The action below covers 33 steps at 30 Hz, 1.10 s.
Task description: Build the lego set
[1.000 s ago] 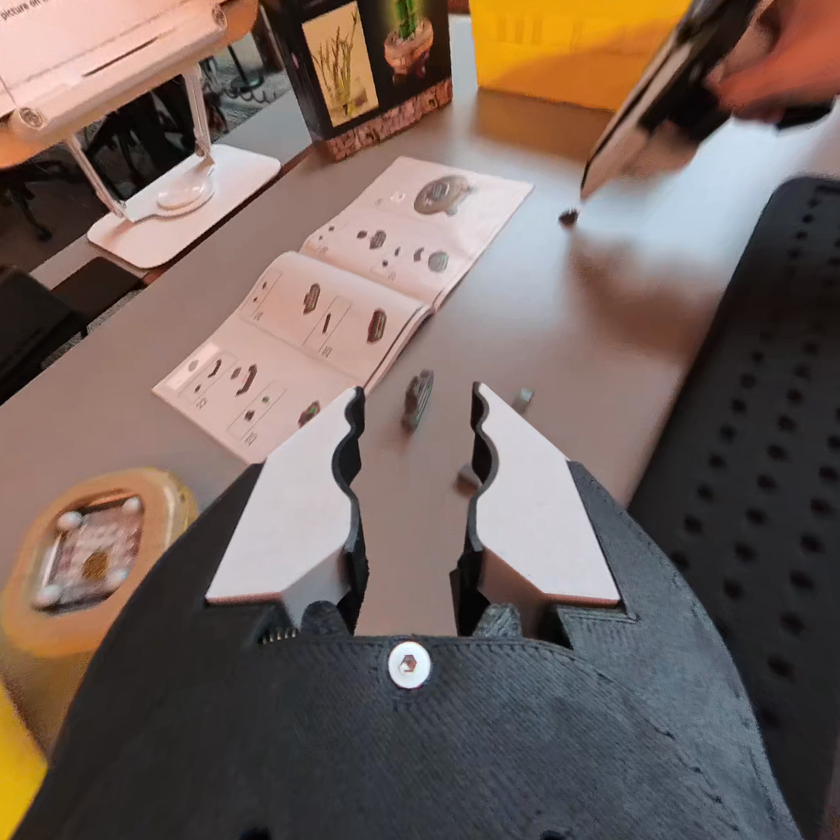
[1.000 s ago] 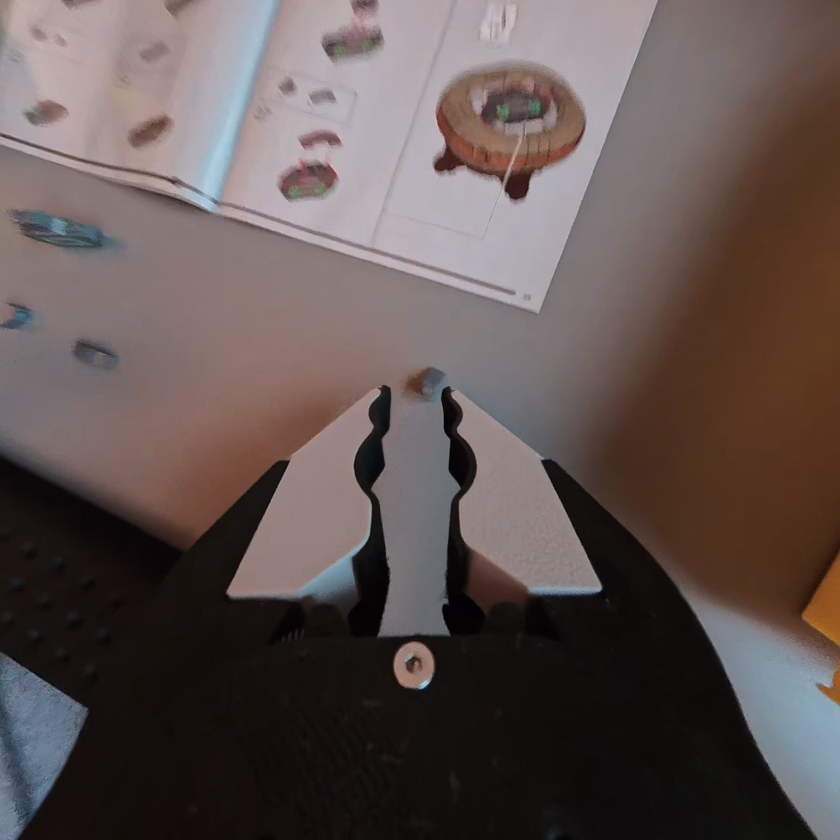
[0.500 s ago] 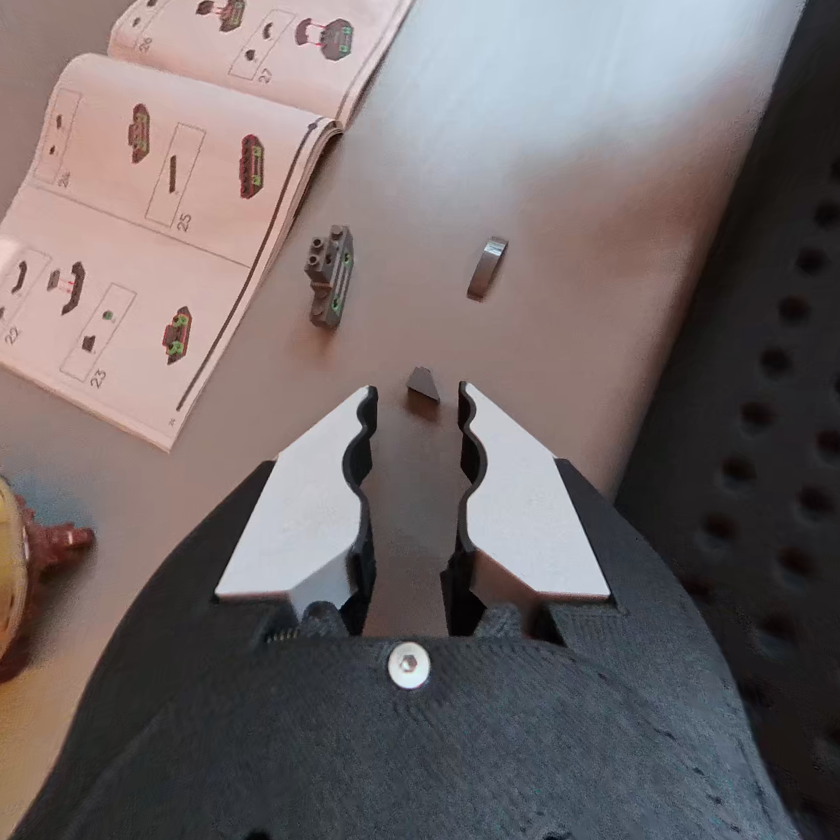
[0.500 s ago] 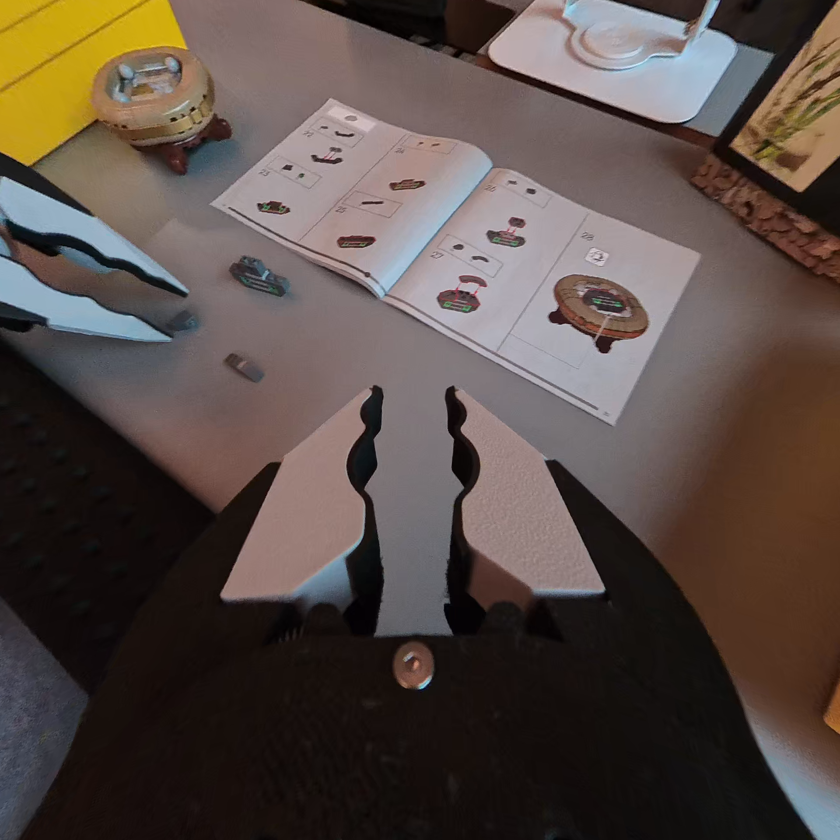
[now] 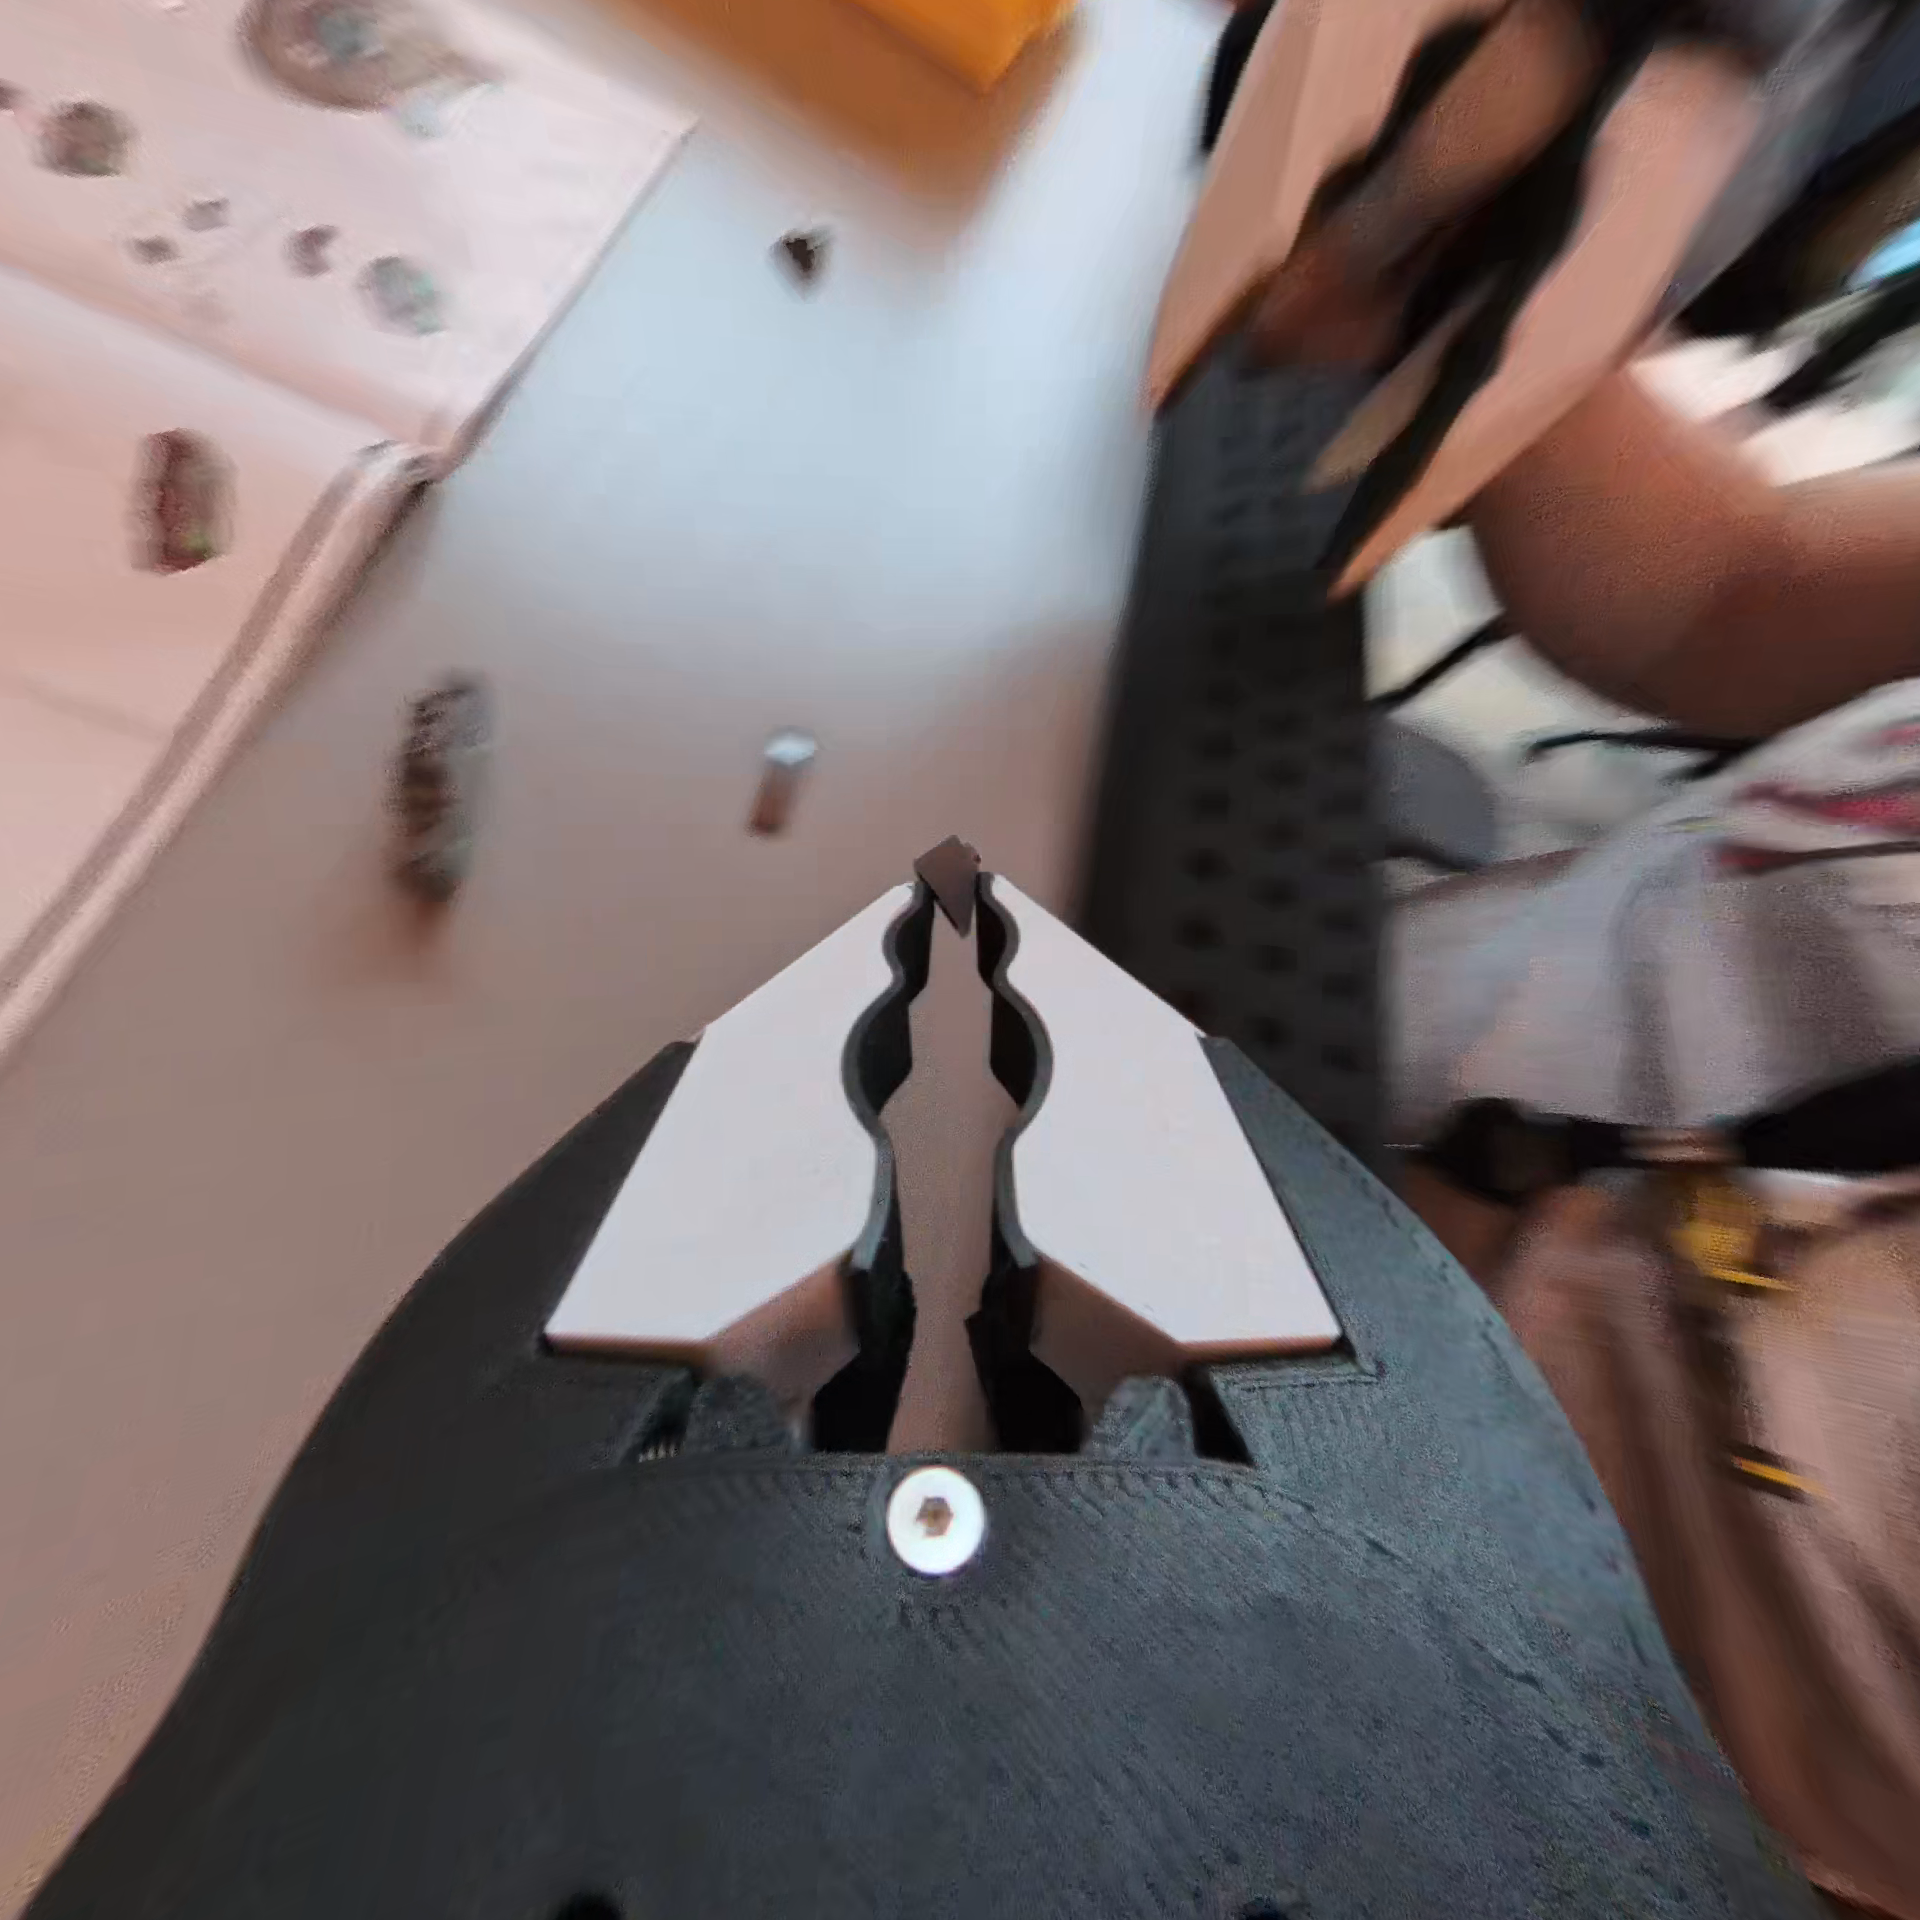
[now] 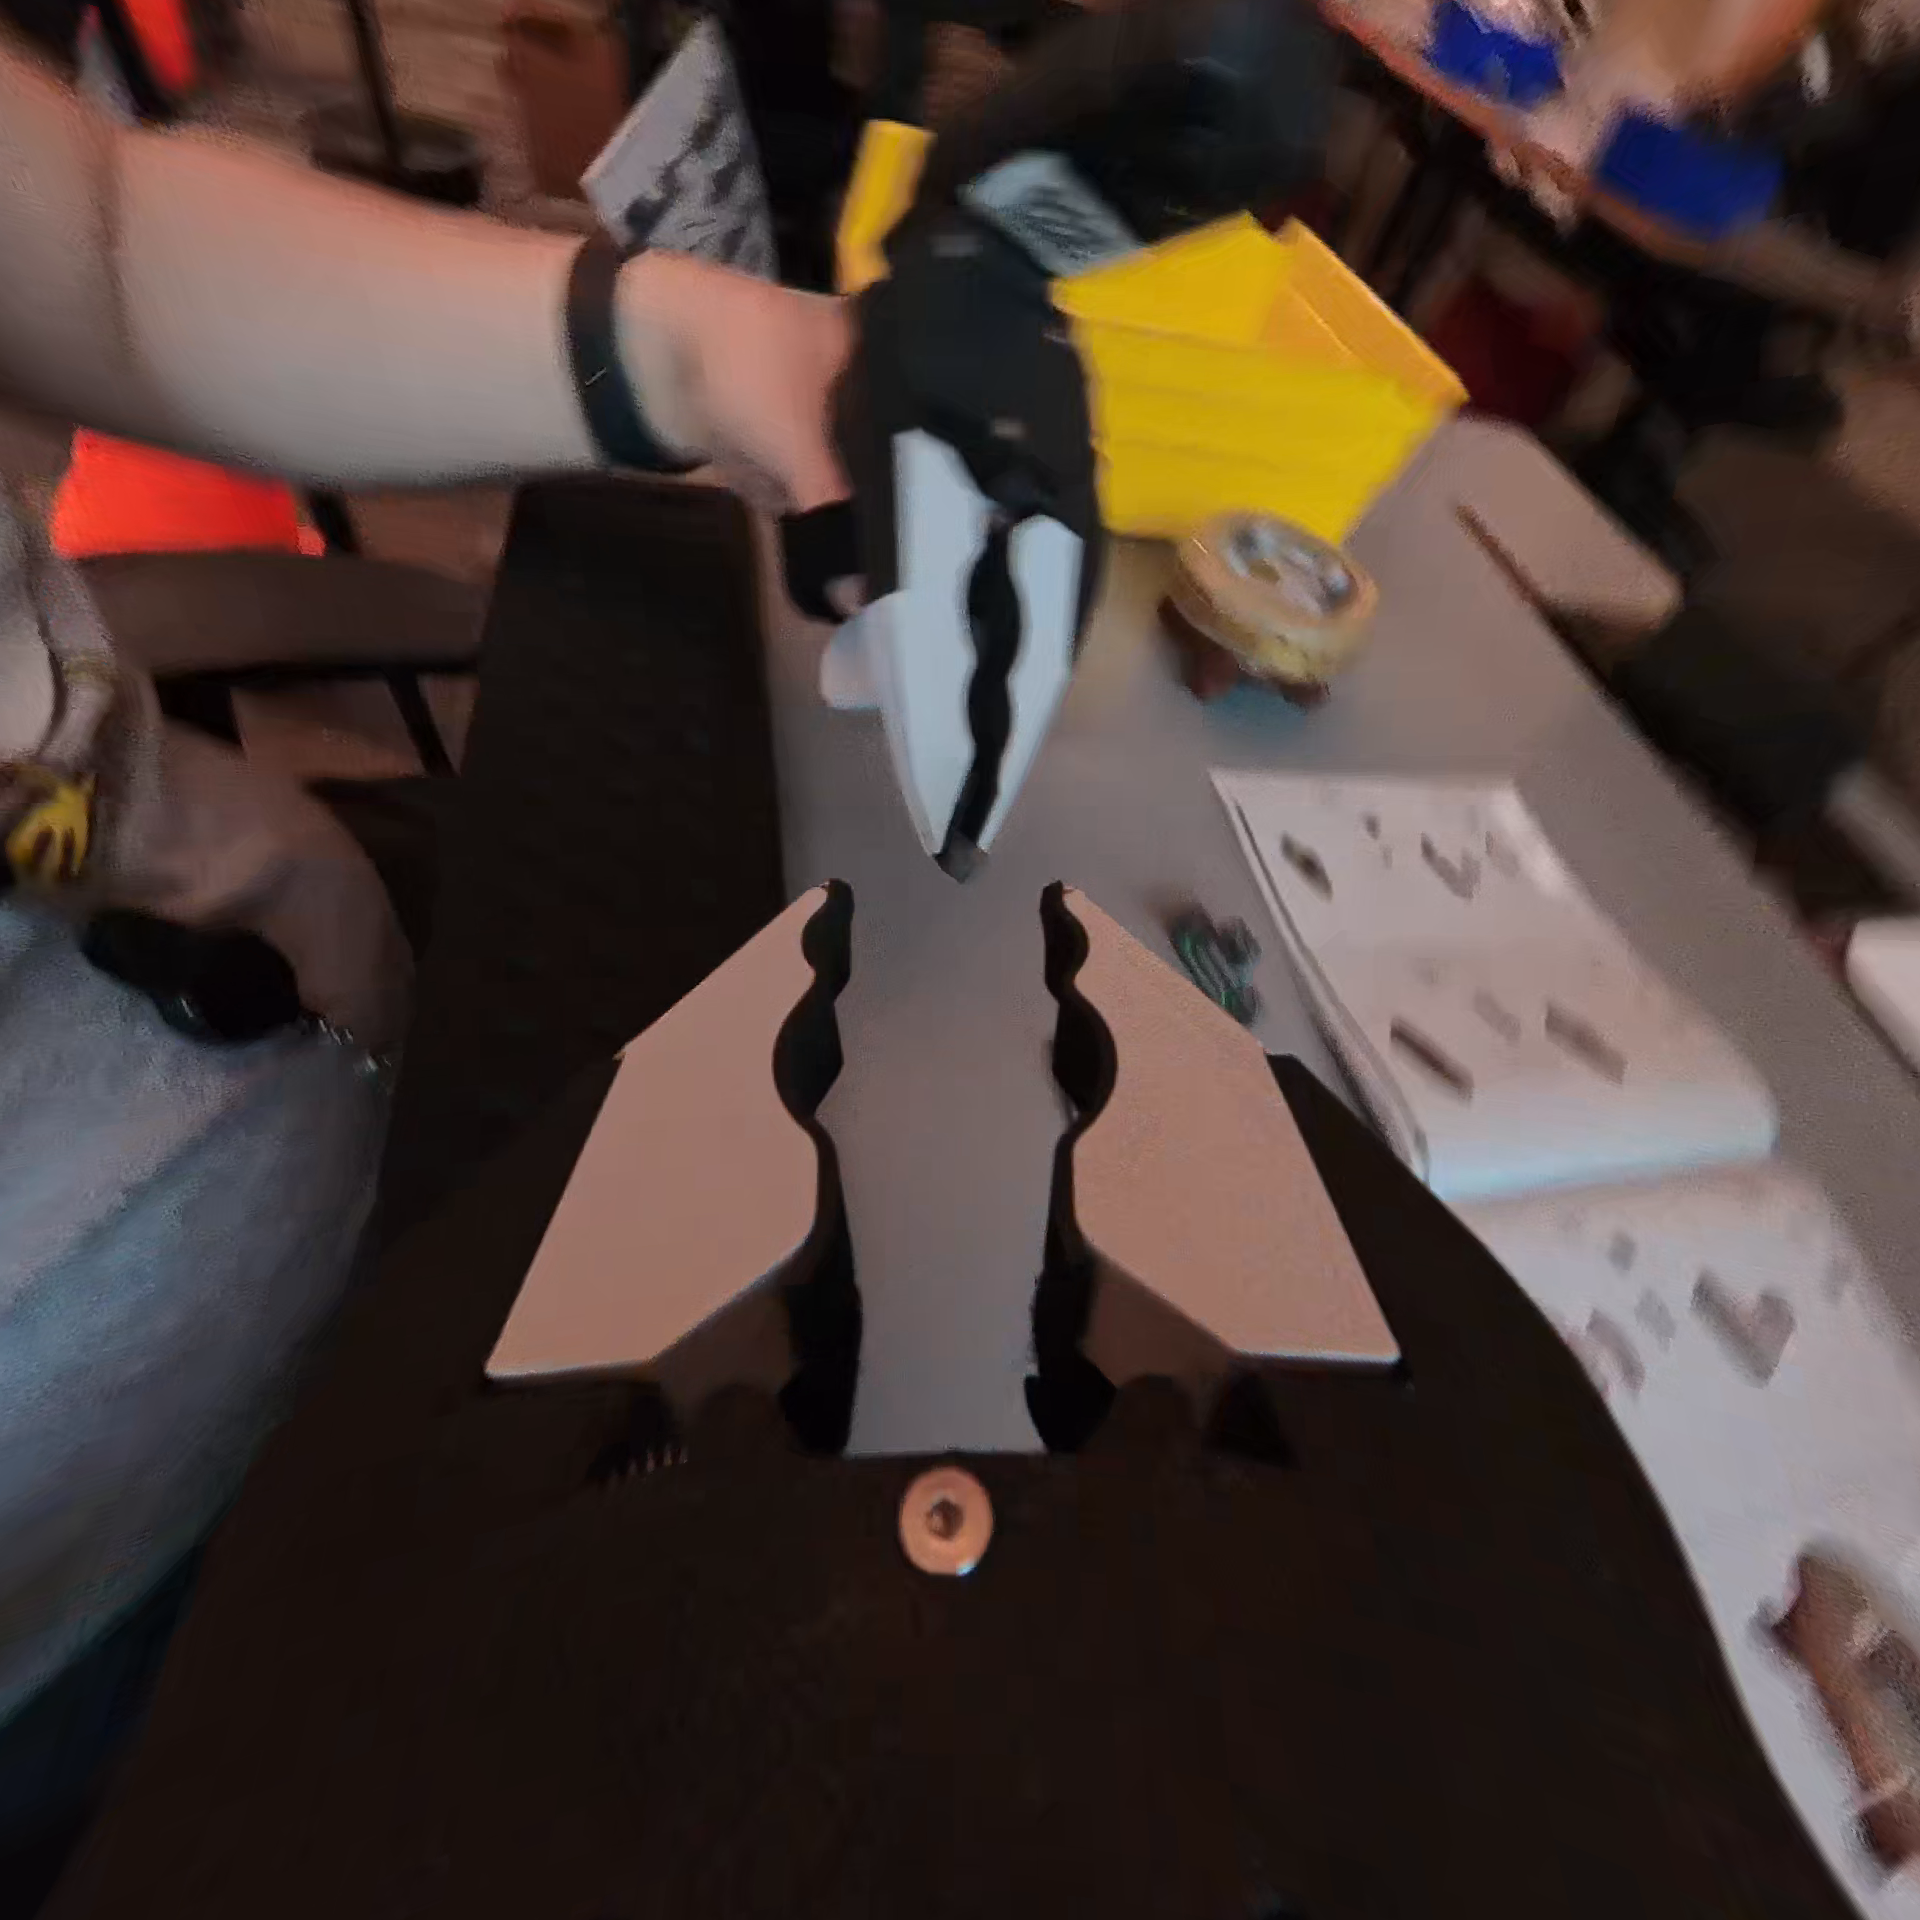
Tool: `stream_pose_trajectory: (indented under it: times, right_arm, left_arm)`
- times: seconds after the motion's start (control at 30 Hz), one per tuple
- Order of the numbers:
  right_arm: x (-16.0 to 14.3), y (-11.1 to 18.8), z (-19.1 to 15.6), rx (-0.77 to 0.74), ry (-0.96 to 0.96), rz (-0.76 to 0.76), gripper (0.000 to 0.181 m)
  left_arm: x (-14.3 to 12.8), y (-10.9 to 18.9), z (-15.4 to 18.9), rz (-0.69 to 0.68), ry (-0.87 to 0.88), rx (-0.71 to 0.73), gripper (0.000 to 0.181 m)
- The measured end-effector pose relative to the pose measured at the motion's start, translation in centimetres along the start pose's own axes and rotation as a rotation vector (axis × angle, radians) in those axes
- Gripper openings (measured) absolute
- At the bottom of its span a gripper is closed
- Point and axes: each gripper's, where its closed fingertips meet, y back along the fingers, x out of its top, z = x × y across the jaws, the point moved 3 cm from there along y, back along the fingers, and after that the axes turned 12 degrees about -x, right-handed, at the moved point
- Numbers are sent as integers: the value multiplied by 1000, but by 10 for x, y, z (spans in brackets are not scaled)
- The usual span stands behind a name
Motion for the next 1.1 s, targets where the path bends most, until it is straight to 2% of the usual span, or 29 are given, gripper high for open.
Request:
stream_pose_trajectory:
  times: [0.03, 0.13, 0.2, 0.3, 0.57, 0.6, 0.63, 0.77, 0.8, 0.87, 1.1]
  right_arm:
    - [5, -5, -11, 17, 120, 15, 37]
    - [11, -14, -25, -3, 439, -15, 25]
    - [11, -18, -30, 15, 541, -47, 17]
    - [13, -20, -33, 34, 592, -62, 13]
    - [11, -15, -28, 7, 569, -119, 7]
    - [9, -14, -25, -3, 536, -124, 7]
    - [8, -13, -19, -23, 485, -133, 7]
    - [-8, -5, 10, -70, 231, -143, 6]
    - [-11, -4, 16, -69, 171, -133, 6]
    - [-14, -2, 27, -67, 75, -107, 6]
    - [-31, -8, 49, -57, -31, -96, 6]
  left_arm:
    - [7, 0, 12, 24, 41, -97, 6]
    - [15, 1, 34, 11, 124, -256, 6]
    - [15, -1, 41, -19, 157, -309, 6]
    - [18, -4, 47, -19, 213, -378, 6]
    - [25, -10, 44, 20, 203, -400, 6]
    - [26, -8, 40, 34, 191, -376, 7]
    - [26, -3, 32, 52, 170, -313, 17]
    - [14, 27, -35, 116, 15, 146, 40]
    - [10, 33, -50, 134, -4, 222, 46]
    - [3, 34, -69, 136, 14, 284, 43]
    - [-3, 13, -101, -91, -125, 463, 42]
